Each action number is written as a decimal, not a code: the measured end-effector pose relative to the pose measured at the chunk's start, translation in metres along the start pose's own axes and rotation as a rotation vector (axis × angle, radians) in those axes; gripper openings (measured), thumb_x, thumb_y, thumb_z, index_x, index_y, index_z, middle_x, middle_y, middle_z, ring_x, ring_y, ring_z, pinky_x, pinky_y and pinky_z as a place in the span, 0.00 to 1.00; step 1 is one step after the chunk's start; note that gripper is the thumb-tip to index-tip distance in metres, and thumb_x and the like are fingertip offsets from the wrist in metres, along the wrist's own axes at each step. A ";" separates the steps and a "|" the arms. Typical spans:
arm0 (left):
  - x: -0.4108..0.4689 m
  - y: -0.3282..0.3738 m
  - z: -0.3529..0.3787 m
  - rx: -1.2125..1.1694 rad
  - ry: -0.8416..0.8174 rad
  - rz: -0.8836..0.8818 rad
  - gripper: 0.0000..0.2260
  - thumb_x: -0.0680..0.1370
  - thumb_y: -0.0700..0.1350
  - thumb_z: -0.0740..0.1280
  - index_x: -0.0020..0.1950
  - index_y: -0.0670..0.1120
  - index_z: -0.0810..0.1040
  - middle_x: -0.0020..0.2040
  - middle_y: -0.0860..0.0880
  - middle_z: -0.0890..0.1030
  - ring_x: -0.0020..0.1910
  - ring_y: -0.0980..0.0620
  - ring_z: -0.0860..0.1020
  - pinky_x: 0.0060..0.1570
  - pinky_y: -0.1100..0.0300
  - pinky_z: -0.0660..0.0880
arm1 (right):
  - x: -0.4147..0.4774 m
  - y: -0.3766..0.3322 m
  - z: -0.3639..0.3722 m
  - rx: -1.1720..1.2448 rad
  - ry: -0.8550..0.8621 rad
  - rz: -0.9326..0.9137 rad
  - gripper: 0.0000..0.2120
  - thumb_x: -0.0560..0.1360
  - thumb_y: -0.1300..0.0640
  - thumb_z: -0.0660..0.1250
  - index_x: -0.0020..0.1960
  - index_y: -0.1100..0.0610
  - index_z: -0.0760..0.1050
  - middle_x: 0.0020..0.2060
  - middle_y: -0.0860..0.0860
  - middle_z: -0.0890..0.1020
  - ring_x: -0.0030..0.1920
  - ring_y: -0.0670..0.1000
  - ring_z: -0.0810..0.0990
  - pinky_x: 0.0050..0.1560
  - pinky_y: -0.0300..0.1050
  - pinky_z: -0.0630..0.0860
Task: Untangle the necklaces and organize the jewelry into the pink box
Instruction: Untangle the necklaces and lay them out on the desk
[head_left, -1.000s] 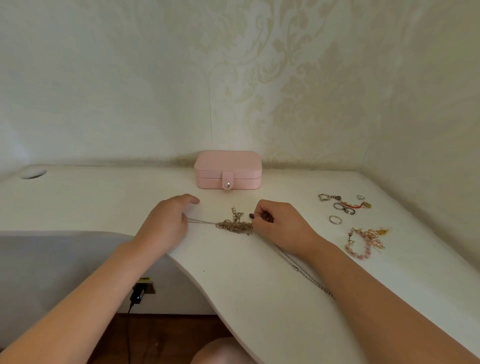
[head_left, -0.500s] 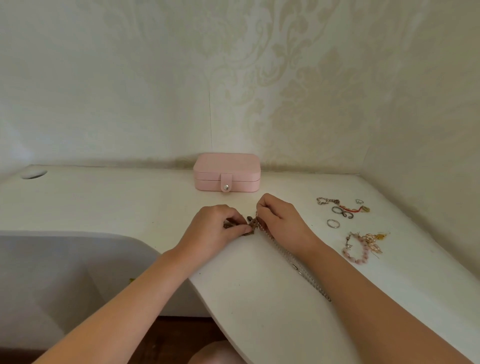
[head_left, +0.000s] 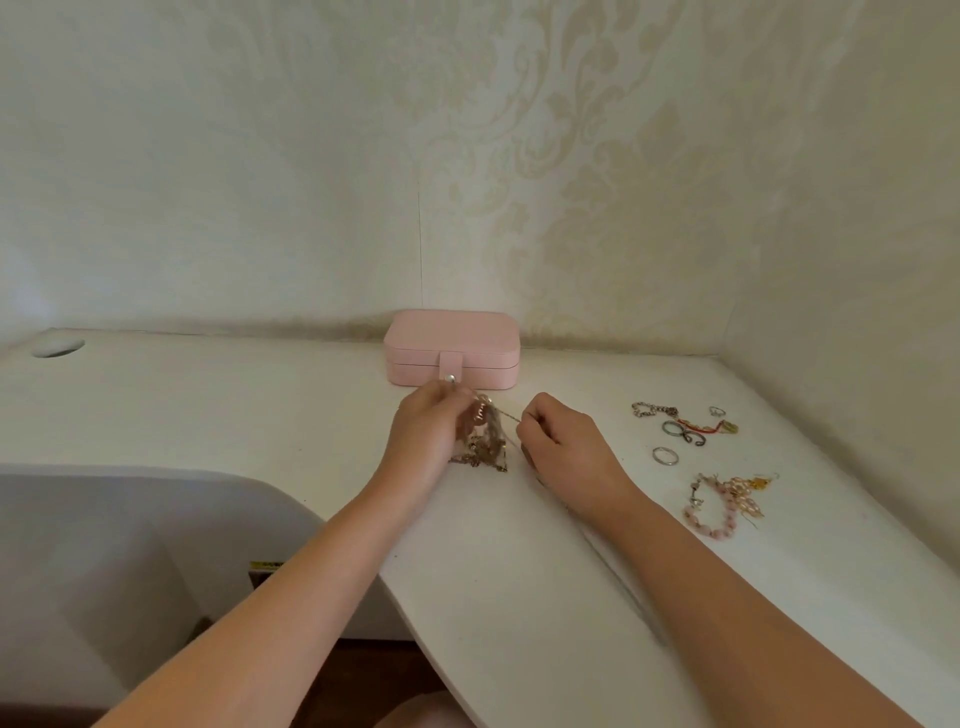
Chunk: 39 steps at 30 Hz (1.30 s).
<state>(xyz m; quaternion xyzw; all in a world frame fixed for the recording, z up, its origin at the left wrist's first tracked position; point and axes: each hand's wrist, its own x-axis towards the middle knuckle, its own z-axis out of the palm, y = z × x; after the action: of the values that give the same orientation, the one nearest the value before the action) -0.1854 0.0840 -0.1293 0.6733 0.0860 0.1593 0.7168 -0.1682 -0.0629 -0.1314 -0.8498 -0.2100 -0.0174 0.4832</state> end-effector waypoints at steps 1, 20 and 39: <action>0.004 0.002 0.000 -0.138 0.006 -0.064 0.07 0.78 0.38 0.61 0.42 0.41 0.76 0.36 0.45 0.79 0.36 0.50 0.77 0.39 0.59 0.76 | 0.000 0.001 -0.001 -0.015 0.012 0.009 0.09 0.77 0.57 0.57 0.41 0.61 0.67 0.31 0.51 0.72 0.29 0.47 0.65 0.30 0.41 0.64; 0.016 -0.004 -0.018 -0.027 0.200 0.086 0.08 0.78 0.46 0.66 0.39 0.46 0.74 0.30 0.52 0.69 0.25 0.58 0.66 0.25 0.65 0.63 | -0.005 -0.009 -0.070 0.958 -0.319 0.314 0.14 0.72 0.50 0.63 0.31 0.55 0.72 0.26 0.48 0.65 0.21 0.43 0.64 0.21 0.34 0.69; -0.010 0.008 -0.010 -0.001 -0.532 -0.085 0.09 0.68 0.48 0.70 0.29 0.47 0.77 0.36 0.48 0.81 0.22 0.58 0.61 0.21 0.68 0.57 | -0.106 -0.005 -0.139 0.017 0.090 0.561 0.04 0.77 0.63 0.65 0.46 0.61 0.78 0.25 0.50 0.72 0.25 0.47 0.63 0.21 0.35 0.62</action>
<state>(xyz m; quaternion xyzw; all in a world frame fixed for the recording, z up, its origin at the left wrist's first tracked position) -0.1994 0.0904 -0.1231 0.6869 -0.0772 -0.0532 0.7207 -0.2427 -0.2116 -0.0777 -0.8689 0.0548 0.0812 0.4851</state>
